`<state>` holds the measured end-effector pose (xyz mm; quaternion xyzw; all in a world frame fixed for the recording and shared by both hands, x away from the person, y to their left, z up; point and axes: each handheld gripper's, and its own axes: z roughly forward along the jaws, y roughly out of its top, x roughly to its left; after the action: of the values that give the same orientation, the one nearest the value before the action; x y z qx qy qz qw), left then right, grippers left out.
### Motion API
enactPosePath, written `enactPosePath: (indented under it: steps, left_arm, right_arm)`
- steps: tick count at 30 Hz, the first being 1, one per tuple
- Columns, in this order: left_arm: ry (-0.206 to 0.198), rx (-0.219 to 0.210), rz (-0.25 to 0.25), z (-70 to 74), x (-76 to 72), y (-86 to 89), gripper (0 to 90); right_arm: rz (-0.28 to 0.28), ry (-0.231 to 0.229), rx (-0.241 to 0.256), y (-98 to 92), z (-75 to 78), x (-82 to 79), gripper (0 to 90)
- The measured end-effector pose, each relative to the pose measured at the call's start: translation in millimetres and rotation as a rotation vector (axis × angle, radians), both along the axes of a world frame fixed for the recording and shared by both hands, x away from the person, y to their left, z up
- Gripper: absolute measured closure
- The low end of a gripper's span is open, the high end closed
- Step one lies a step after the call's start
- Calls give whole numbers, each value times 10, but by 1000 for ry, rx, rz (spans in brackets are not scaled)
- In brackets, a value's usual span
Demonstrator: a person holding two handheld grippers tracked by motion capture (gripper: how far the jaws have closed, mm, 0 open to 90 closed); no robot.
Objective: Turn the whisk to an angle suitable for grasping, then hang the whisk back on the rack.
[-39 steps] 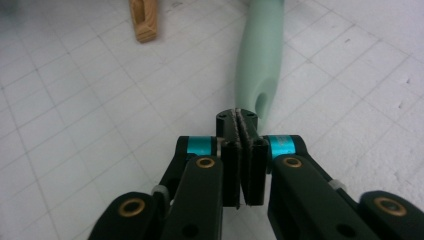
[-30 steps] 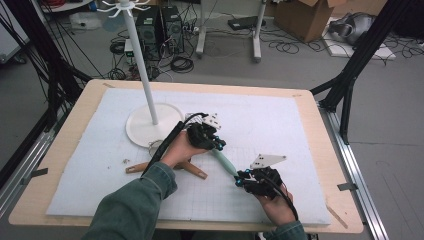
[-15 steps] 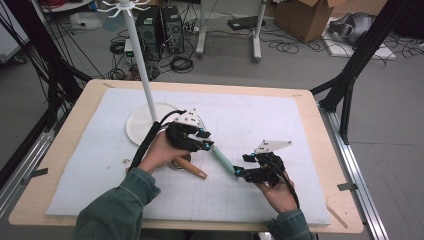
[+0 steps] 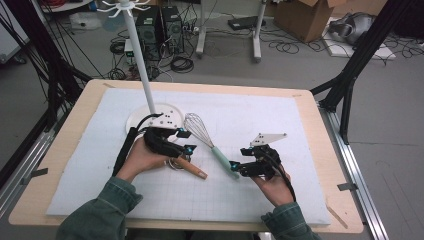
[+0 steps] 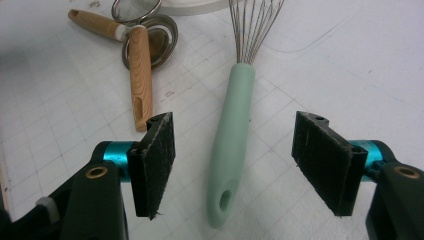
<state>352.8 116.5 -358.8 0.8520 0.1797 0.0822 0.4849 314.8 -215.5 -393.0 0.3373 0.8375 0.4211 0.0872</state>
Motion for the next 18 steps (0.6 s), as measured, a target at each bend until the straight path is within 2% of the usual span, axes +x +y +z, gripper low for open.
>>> enactPosePath:
  steps: [10,13,18]
  left_arm:
    - [-34,-18,43,19,-164,291,401]
    - [-34,-31,65,-8,-219,402,394]
    - [-30,-22,77,-36,-258,508,389]
  right_arm:
    - [1,9,-32,159,-2,125,336]
    - [4,28,-53,267,-68,215,355]
    - [-5,51,-81,336,-144,289,395]
